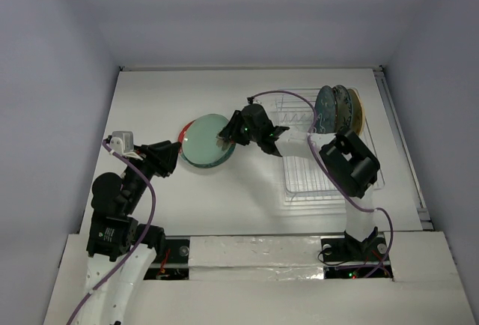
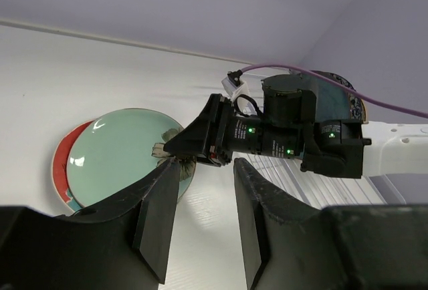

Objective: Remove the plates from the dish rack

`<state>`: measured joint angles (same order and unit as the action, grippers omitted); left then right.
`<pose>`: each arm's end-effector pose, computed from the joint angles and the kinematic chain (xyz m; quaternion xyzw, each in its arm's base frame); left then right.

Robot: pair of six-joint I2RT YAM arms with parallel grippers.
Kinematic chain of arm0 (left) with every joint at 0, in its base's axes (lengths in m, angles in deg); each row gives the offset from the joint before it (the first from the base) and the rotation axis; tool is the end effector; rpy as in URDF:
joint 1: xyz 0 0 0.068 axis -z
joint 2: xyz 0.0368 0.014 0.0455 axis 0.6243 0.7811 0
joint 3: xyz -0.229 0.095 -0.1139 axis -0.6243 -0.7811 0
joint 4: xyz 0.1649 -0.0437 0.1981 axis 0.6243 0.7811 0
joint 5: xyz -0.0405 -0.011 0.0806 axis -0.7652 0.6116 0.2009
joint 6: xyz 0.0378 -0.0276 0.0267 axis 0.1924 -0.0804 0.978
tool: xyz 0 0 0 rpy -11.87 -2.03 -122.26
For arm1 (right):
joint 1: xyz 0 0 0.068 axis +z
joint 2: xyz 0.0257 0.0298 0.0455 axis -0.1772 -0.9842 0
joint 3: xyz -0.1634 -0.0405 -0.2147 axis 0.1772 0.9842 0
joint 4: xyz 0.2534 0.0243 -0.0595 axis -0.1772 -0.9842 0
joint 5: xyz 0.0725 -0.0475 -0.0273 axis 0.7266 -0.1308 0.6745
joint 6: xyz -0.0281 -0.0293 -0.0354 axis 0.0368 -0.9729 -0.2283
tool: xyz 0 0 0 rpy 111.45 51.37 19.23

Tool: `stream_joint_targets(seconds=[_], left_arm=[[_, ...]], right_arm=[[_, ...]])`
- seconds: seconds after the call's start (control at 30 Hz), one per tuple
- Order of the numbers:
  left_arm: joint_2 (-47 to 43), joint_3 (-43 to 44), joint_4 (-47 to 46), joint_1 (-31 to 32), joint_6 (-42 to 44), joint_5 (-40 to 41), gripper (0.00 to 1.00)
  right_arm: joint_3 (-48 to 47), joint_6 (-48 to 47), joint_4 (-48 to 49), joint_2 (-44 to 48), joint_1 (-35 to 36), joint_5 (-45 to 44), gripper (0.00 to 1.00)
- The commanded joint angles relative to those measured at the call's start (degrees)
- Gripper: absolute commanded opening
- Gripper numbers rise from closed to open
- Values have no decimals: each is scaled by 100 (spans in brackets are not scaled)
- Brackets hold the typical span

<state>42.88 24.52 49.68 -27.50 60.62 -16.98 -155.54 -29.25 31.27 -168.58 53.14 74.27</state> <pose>0.0821 -0.0247 0.3505 0.0223 0.6419 -0.3002 0.7052 0.3277 0.3068 0.1874 0.0697 0.8603 0.3880 0.3234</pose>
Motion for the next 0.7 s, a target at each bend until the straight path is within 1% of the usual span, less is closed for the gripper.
stream_joint_targets(seconds=[0.0,0.07,0.1,0.17,0.2,0.27,0.33,0.4,0.47,0.53,0.67], left_arm=[[-53,-50,-269,-24,0,-81,35],[-53,-50,-260,-24,-9,-81,35],[-53,-41,-260,-24,-9,-90,35],[-53,-50,-260,-24,-9,-90,35],[-62,-50,-269,-24,-9,-72,35],[-54,-50,-251,-24,-9,-72,35],[-80,-50,-260,-24,-18,-72,35],[-80,-41,-260,-24,-18,-72,35],[-80,-50,-260,-24,-9,-72,35],[-80,-50,-260,-24,-18,-63,35],[-97,-50,-251,-24,-18,-72,35]], right_arm=[[-29,-168,447,149,110,9,46],[-99,-405,97,167,162,-61,56],[-143,-493,-18,167,162,-114,65],[-266,-764,-412,211,233,-193,75],[-327,-853,-554,220,293,-437,83],[-547,-1133,-1044,220,356,-623,89],[-688,-1319,-1388,220,426,-1001,96],[-925,-1530,-1802,150,487,-1247,100],[-1135,-1697,-2170,88,558,-1527,100],[-1224,-1794,-2339,-17,610,-1625,100],[-1540,-2048,-2970,-246,611,-1863,100]])
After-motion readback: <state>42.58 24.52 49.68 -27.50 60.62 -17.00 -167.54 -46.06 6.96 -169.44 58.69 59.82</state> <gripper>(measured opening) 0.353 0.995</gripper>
